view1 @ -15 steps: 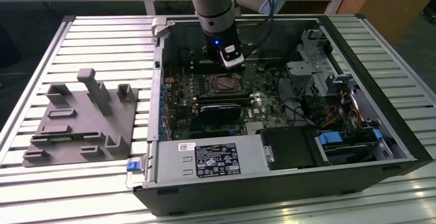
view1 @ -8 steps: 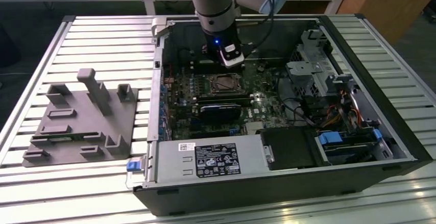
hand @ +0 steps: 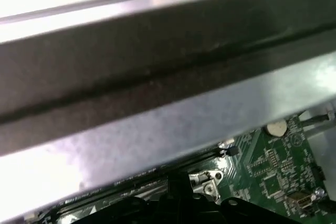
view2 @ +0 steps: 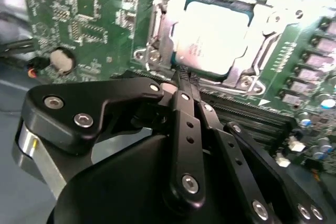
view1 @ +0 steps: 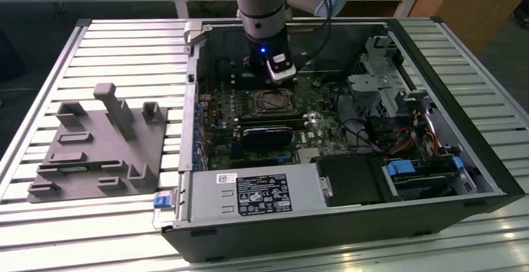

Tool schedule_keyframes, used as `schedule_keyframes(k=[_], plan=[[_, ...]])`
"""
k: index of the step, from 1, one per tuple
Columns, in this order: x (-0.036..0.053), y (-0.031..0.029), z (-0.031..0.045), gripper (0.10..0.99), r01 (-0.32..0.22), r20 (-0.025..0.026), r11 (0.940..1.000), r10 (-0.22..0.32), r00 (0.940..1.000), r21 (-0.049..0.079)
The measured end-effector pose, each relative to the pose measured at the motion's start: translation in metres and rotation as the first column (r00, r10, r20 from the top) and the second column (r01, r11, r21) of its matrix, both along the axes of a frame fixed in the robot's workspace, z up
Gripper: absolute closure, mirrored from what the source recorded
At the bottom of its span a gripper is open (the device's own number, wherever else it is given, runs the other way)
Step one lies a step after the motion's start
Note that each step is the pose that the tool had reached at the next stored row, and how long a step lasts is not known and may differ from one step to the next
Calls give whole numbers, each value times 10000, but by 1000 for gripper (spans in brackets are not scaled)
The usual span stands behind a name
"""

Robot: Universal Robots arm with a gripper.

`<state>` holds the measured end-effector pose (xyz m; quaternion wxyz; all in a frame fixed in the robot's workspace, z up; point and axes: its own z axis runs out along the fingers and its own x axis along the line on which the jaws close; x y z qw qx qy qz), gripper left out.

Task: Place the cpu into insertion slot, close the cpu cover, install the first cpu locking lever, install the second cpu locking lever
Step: 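Install the first cpu locking lever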

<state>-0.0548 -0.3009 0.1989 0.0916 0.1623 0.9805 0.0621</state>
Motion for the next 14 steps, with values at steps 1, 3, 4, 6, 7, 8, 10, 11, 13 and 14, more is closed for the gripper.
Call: schedule_keyframes(k=[1, 3, 4, 6, 7, 8, 10, 11, 13, 14], plan=[[1, 0, 0, 980, 0, -43, 10000, 0, 10000, -56], [5, -3, 0, 980, 0, -90, 9999, -1, 10000, -136], [7, -6, -1, 980, -1, -111, 9999, -1, 9999, -167], [13, -19, 0, 980, -1, -163, 9998, -2, 9999, -223], [16, -27, 0, 980, -2, -188, 9997, -2, 9998, -244], [18, -36, -1, 980, -3, -214, 9996, -3, 9998, -265], [23, -59, -1, 980, -4, -263, 9995, -4, 9997, -302], [25, -70, -1, 980, -5, -285, 9995, -4, 9996, -323], [27, -91, -2, 980, -7, -317, 9993, -5, 9995, -372], [28, -104, -2, 980, -7, -331, 9992, -6, 9995, -399]])
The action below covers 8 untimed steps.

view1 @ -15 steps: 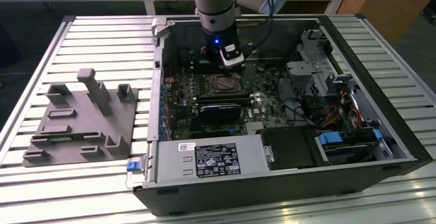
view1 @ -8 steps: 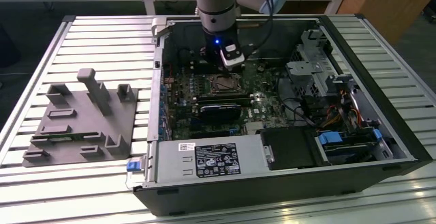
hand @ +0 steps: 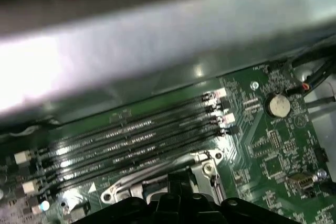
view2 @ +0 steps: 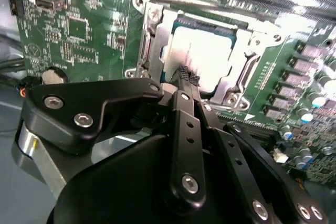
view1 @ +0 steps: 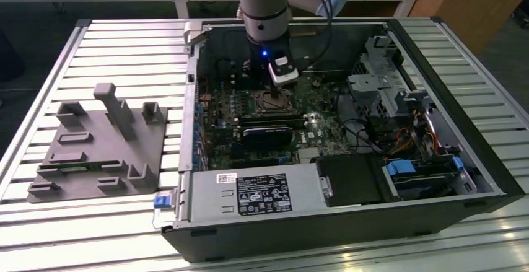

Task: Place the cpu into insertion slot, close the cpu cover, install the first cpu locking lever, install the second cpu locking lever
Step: 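Install the first cpu locking lever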

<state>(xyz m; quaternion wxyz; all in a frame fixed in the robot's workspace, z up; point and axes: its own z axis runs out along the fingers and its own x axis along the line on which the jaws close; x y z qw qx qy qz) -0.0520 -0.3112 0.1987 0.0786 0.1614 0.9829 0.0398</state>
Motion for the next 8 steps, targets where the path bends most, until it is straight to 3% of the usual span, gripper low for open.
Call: schedule_keyframes(k=[8], plan=[[8, -97, -2, 980, -2, -158, 9999, -1, 9999, -173]])
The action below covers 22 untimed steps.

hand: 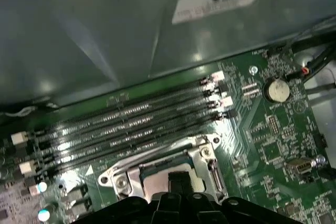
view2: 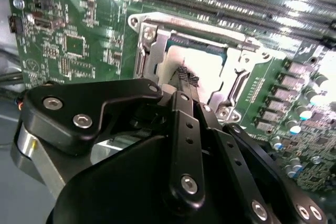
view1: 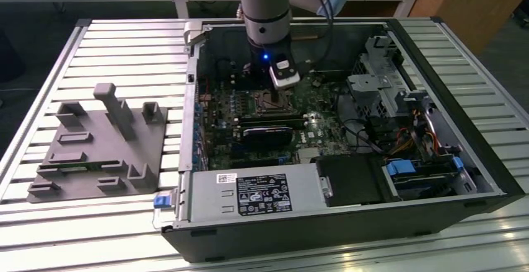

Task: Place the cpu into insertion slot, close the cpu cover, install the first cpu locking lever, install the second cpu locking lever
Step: 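Install the first cpu locking lever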

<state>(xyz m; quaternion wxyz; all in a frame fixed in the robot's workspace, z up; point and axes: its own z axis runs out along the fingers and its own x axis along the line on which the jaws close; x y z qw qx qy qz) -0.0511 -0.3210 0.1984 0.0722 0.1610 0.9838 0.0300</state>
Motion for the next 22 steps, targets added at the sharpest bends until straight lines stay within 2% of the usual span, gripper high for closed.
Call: schedule_keyframes(k=[3, 12, 14, 22], plan=[[0, -24, -1, 980, 0, -48, 10000, 0, 10000, -30], [1, -29, 10, 980, -2, -49, 10000, 2, 10000, -40], [0, -30, 43, 980, -8, -50, 10000, 8, 10000, -51], [0, -29, 252, 980, -17, -49, 10000, 17, 10000, -52]])
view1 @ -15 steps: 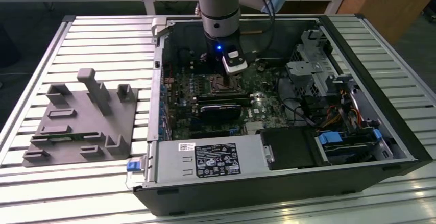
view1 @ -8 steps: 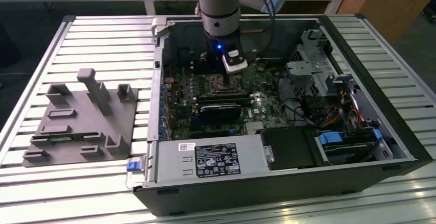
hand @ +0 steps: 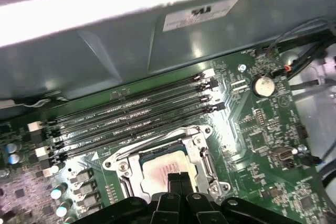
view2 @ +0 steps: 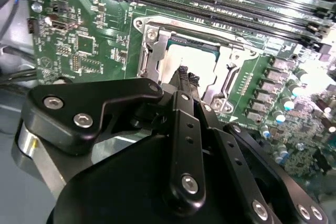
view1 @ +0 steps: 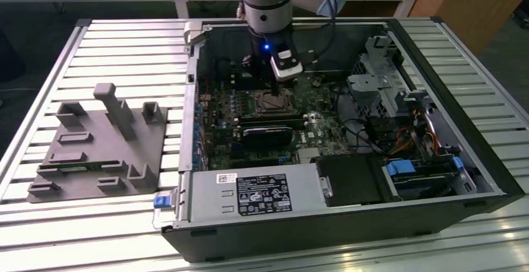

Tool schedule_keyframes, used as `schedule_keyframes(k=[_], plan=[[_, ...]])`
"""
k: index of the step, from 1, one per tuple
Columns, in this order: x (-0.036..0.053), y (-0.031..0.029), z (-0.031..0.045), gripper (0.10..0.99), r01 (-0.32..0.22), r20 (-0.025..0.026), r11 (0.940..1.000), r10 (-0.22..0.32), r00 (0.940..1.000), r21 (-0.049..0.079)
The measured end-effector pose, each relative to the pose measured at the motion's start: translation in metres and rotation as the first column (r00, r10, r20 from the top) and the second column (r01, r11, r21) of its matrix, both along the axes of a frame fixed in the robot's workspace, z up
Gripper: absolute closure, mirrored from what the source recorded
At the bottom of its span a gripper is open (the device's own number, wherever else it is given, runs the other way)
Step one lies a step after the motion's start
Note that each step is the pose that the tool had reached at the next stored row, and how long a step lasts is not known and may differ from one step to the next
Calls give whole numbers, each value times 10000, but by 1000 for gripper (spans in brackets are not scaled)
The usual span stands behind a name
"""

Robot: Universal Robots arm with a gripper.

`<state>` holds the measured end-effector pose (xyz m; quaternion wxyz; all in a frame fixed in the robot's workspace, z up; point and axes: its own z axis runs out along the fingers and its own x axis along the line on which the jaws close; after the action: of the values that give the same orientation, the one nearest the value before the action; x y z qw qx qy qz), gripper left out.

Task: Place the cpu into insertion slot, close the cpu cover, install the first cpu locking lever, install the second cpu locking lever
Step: 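Install the first cpu locking lever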

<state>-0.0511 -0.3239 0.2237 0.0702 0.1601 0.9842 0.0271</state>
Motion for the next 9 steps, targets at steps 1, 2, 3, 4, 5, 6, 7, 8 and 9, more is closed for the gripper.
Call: schedule_keyframes(k=[1, 2, 3, 4, 5, 6, 7, 8, 9], plan=[[0, 0, 21, 980, -1, -1, 10000, 1, 10000, -1], [0, 0, 38, 980, -1, 0, 10000, 1, 10000, 0], [0, 0, 51, 980, -1, -1, 10000, 1, 10000, 0], [0, 0, 59, 980, -2, 0, 10000, 2, 10000, 0], [0, 0, 60, 980, -1, 1, 10000, 1, 10000, 2], [0, 0, 60, 980, -2, 1, 10000, 2, 10000, 2], [0, 0, 60, 980, -2, 1, 10000, 2, 10000, 2], [0, 0, 61, 980, -2, 1, 10000, 2, 10000, 2], [1, 0, 61, 980, -2, -5, 10000, 2, 10000, 0]])
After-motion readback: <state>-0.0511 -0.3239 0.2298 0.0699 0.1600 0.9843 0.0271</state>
